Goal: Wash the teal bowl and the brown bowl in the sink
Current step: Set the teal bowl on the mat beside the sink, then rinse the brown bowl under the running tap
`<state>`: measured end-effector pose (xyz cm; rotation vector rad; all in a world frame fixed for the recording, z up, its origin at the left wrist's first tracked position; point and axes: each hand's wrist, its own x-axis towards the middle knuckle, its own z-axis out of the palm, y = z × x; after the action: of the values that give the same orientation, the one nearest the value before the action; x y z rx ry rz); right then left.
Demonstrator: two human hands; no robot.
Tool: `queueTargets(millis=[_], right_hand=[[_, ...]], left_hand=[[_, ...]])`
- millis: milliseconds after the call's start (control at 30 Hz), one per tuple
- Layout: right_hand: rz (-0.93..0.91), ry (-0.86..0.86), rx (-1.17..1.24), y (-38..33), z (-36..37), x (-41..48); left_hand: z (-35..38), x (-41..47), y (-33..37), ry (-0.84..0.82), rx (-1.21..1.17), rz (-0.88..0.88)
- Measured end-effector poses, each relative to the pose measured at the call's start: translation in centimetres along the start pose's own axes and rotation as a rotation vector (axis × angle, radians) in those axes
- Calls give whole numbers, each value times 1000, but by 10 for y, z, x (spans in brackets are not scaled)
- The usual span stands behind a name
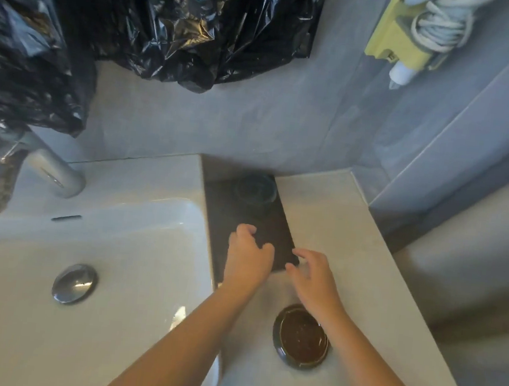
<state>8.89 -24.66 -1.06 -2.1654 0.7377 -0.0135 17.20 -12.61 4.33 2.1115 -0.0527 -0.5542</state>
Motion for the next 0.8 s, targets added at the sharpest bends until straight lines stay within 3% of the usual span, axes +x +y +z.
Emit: queueTargets(millis=[133, 300, 633, 800], right_hand=[[78, -5, -76, 27, -5, -51], [238, -30, -134, 49, -8, -82], [323, 34, -41, 40, -4, -100], [299, 138, 49, 18, -19, -104]], left_hand=[[25, -55, -34, -178, 210, -10], [46, -82, -55, -295, 242, -165], [61, -77, -67, -316, 307, -235], [46, -77, -46, -269, 265, -117]])
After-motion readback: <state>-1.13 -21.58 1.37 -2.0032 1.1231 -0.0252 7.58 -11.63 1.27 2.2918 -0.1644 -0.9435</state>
